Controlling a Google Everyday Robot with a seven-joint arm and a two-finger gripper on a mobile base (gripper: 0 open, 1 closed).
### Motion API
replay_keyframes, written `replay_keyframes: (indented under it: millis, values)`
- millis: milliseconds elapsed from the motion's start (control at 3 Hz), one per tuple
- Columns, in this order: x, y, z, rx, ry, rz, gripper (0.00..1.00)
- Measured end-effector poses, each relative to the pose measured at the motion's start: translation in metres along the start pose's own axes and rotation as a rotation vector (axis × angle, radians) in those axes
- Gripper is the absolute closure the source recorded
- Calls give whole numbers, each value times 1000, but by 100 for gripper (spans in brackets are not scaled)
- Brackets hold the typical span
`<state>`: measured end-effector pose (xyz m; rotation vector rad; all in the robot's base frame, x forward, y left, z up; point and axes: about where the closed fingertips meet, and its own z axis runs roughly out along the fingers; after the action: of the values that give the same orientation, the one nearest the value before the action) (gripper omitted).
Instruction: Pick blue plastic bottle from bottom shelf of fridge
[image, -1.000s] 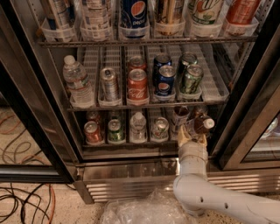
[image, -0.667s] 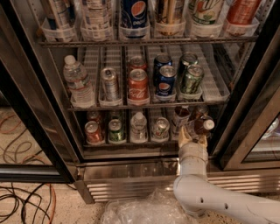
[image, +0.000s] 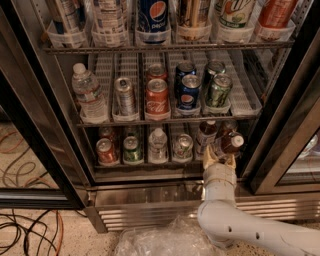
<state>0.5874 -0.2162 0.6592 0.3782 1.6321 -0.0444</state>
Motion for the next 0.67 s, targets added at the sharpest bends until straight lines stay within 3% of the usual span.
replay_keyframes:
  millis: [333, 667]
  values:
    - [-2, 6, -19, -42, 44, -18, 100]
    - [-8, 22, -69, -135, 135, -26, 100]
